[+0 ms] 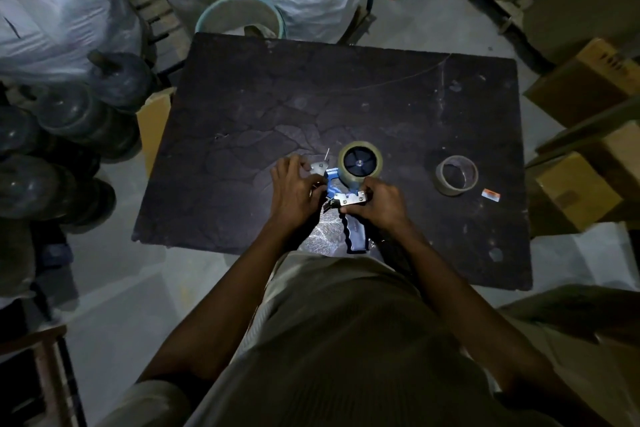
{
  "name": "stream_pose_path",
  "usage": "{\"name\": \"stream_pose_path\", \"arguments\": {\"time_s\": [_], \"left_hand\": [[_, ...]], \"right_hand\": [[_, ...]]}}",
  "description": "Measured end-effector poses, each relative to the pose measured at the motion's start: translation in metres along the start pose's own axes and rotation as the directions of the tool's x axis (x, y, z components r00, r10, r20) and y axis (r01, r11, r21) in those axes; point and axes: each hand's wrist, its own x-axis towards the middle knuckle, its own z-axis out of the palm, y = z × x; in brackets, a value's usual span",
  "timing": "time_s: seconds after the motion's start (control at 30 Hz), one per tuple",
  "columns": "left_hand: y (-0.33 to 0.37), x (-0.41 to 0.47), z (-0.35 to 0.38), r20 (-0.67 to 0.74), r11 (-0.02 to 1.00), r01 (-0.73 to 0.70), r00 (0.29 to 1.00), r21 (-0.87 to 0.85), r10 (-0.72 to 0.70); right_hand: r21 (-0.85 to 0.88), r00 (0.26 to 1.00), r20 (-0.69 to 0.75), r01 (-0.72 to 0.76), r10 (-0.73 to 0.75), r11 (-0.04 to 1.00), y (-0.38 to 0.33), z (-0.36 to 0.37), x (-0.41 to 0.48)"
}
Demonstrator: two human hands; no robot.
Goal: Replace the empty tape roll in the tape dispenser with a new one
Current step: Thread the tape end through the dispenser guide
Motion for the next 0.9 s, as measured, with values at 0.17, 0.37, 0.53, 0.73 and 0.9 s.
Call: {"name": "stream_pose_path", "arguments": {"time_s": [0.17,0.37,0.53,0.73,0.9], "left_hand": [[0.021,0.043,0.005,0.146,0.998,0.008,0.989,0.056,-0.016],[0.030,0.056,0.021,0.389,0.969,-0.034,0.919,0.244,-0.065],[0.029,0.053,0.022,0.467,0.984,0.055,0.875,0.171,-0.130],[0.015,0.060,0.040,0.517,0.984,0.118,0.839,0.134,-0.171],[0.014,0.065,0.037,0.485,0.982,0.084,0.860,0.171,-0.158]], "right_hand": [[0.017,0.999,0.008,-0.036,0.036,0.999,0.005,0.005,-0.004],[0.103,0.998,0.048,0.024,-0.029,0.994,0.000,0.003,-0.009],[0.132,0.999,0.048,0.002,-0.009,0.991,-0.007,0.005,-0.008],[0.146,0.996,0.073,-0.066,0.056,0.987,-0.007,0.012,-0.007],[0.191,0.998,0.055,-0.013,0.002,0.981,0.012,0.029,0.006]]}}
